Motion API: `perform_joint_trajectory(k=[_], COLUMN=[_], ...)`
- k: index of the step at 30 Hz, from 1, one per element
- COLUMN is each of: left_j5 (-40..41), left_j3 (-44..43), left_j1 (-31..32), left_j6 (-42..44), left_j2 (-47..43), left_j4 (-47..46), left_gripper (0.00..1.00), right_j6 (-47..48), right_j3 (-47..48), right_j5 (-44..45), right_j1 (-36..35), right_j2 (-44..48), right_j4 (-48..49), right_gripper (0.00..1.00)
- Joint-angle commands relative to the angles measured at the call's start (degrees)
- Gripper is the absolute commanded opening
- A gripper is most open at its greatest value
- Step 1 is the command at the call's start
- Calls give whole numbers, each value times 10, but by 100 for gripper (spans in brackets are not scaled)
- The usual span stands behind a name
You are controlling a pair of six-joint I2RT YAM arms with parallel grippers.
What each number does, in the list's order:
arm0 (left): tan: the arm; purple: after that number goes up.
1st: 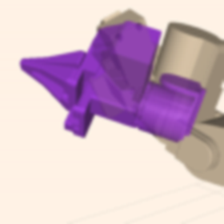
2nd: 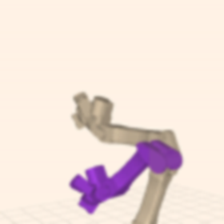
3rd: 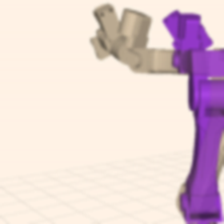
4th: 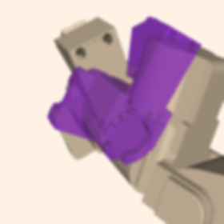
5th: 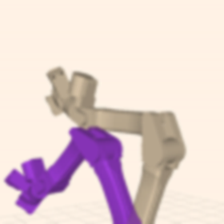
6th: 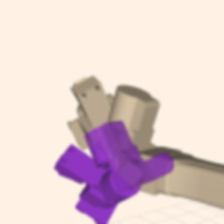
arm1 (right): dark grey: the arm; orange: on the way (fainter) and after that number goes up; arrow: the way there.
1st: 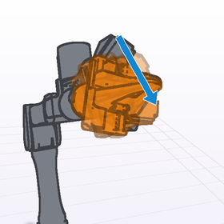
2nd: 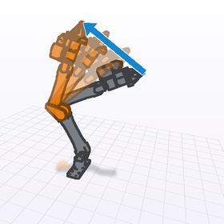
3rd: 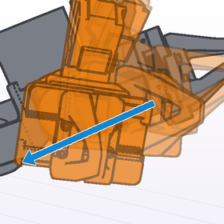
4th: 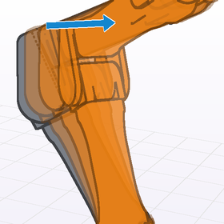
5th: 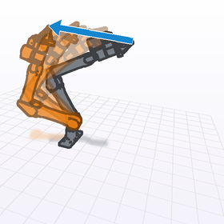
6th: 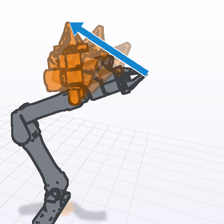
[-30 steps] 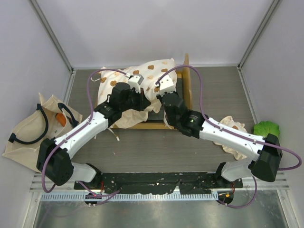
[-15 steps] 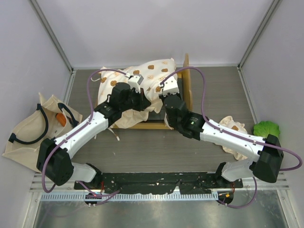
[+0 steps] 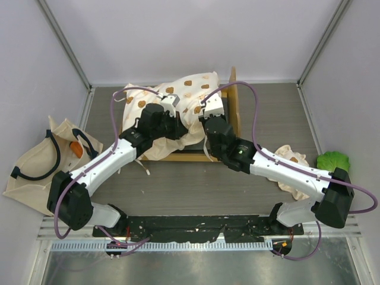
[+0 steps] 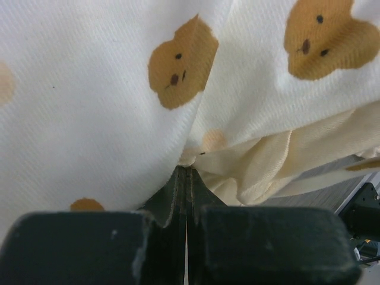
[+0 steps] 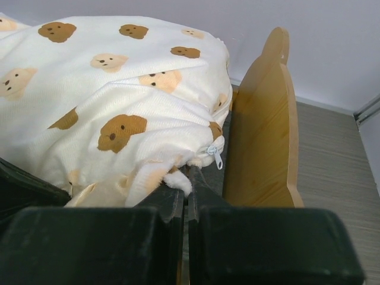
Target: Set up the pet bed
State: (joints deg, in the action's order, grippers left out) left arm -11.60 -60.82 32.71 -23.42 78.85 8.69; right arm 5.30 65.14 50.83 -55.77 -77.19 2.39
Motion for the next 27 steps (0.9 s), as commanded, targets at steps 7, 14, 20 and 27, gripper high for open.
perform_joint_trajectory(k=[7, 14, 20, 27], left_j5=[16, 18, 23, 26], left_j3=[3, 0, 3, 3], left_j1=[-5, -6, -8, -12], left_j6=[9, 13, 14, 14], left_j2=[-13, -9, -14, -18], left_j4=[11, 11, 10, 10], left_gripper=[0, 0, 0, 0], right_j6=[-144, -156, -186, -198], right_j3=[-24, -3, 9, 29], right_j5=[-41, -86, -93, -93], right_j1=[-7, -34, -50, -56], right_j2=[63, 92, 100, 105], right_j4=[-71, -92, -137, -164], right_gripper=[2, 1, 1, 1])
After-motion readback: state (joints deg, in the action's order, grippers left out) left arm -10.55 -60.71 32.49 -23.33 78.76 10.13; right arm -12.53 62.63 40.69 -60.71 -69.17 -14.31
